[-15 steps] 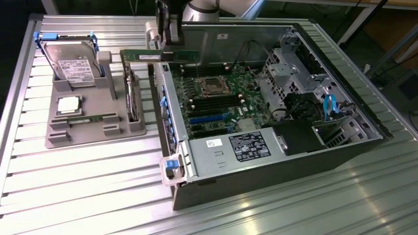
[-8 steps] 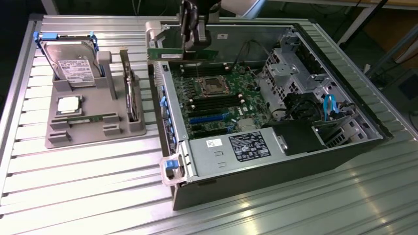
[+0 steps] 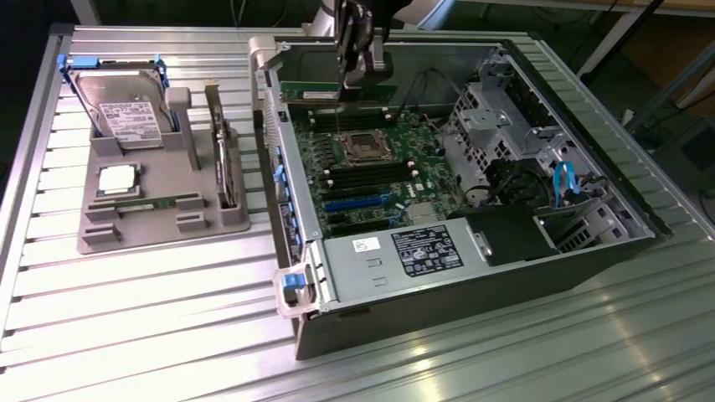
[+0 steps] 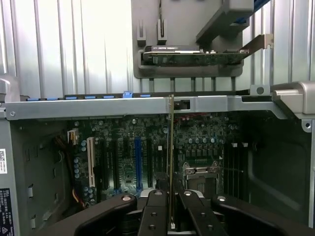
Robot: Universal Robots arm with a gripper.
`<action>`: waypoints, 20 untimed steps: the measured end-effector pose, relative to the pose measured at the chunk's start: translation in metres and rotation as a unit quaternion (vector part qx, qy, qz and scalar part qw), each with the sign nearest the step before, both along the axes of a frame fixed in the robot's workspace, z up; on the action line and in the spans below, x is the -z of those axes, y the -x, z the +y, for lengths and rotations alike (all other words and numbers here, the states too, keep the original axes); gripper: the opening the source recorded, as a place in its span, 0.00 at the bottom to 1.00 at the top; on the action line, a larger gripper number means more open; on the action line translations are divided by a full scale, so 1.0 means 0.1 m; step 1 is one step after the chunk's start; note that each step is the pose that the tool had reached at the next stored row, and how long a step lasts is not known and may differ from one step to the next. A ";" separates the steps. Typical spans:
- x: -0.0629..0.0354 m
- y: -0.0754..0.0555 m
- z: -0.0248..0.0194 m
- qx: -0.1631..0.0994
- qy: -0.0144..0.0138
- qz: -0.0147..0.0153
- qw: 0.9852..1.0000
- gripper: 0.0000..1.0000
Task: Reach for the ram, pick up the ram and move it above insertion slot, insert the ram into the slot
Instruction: 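Pick up the ram and move it above insertion slot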
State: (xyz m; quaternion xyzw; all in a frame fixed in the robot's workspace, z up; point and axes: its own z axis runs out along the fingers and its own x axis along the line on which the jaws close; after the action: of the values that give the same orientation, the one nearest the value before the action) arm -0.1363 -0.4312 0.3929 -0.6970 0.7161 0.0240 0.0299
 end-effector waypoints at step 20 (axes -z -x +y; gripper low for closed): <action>0.000 -0.81 0.007 0.000 0.000 -0.023 1.000 0.14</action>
State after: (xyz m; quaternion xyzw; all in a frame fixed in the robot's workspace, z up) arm -0.0554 -0.4305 0.3928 -0.6974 0.7152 0.0083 0.0462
